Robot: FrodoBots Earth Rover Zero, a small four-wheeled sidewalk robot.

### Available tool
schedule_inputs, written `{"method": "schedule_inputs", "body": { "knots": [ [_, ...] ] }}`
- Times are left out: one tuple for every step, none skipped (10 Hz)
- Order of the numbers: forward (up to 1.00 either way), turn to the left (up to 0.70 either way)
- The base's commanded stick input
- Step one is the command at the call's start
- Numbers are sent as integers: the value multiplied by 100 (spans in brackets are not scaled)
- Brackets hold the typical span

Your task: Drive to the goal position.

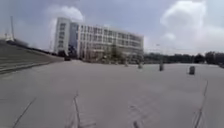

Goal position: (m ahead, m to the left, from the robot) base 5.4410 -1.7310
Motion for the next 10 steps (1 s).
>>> {"method": "schedule_inputs", "body": {
  "knots": [
    [85, -27],
    [85, -27],
    [85, -27],
    [85, -27],
    [85, -27],
    [85, -27],
    [85, -27],
    [85, -27],
    [85, -27],
    [85, -27]
  ]
}}
